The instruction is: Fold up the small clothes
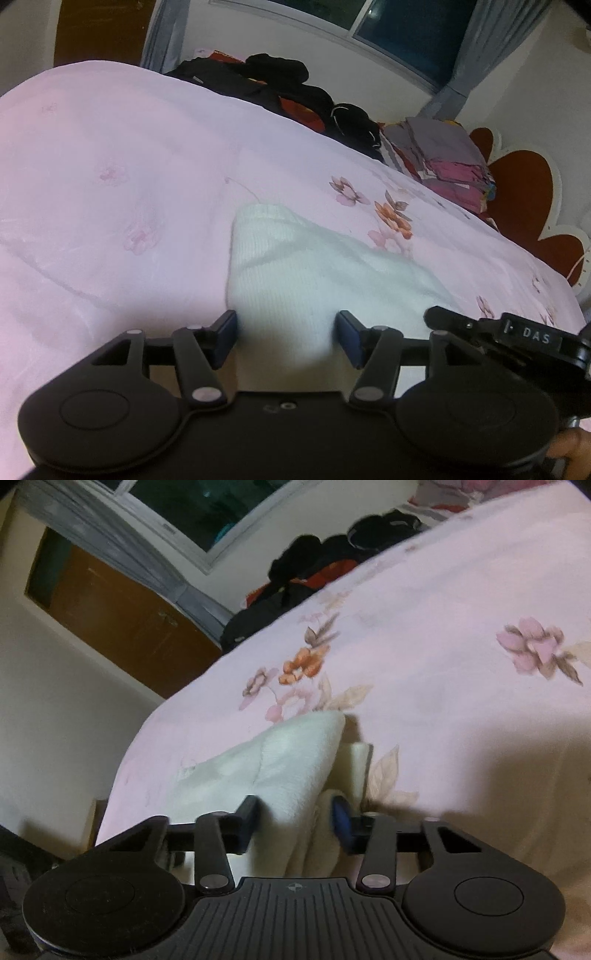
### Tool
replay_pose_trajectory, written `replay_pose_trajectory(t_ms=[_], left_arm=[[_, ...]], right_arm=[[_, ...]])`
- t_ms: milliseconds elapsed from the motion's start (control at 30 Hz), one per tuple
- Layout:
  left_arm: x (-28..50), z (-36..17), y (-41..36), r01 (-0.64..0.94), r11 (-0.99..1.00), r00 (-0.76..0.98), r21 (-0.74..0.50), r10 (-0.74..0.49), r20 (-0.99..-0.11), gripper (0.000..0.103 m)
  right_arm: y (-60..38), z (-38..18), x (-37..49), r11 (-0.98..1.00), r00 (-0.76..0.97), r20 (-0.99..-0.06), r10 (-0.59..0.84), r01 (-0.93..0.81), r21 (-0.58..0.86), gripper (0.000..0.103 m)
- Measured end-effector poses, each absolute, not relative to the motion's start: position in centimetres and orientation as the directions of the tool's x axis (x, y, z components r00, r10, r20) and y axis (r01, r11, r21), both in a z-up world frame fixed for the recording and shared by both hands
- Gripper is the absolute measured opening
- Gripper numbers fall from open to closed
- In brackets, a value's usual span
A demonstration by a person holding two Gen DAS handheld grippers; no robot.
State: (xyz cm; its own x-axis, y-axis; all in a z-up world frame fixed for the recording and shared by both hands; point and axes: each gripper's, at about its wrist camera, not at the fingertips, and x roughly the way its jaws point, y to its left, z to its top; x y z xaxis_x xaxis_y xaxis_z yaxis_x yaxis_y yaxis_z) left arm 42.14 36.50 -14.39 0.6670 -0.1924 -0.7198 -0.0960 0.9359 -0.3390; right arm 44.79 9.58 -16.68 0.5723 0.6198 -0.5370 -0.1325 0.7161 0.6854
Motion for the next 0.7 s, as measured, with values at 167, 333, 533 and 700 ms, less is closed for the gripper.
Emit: replay_pose_trajectory(t_ms=[167,333,533,700], left_arm=[[41.1,-14.3,35.9,-0.070,0.947,0.707,-0.314,-0.174,-0.685,0.057],[40.9,-14.6,35.3,-0.059,0.958,0.707,-0.279,-0.157,-0.690,0.060],[41.0,-14.5,34.2,-0.059,0.972,0.699,-0.228,-0.123,-0.704,0.063],[41.1,-14.2,33.7,-0.051,0.977,0.696,-0.207,-0.114,-0.709,0.063]], right_arm=[[8.9,-13.7,43.0,0.710,0.675,-0.361,0.644,-0.352,0.610,0.006],[7.6,-16.7,44.8,0.725,0.590,-0.499,0.635,-0.233,0.648,0.008],[6.9,-15.3,43.6,0.780,0.656,-0.524,0.544,-0.166,0.603,0.038],[11.1,-11.9,42.1,0.821,0.678,-0.494,0.545,-0.311,0.479,0.038]])
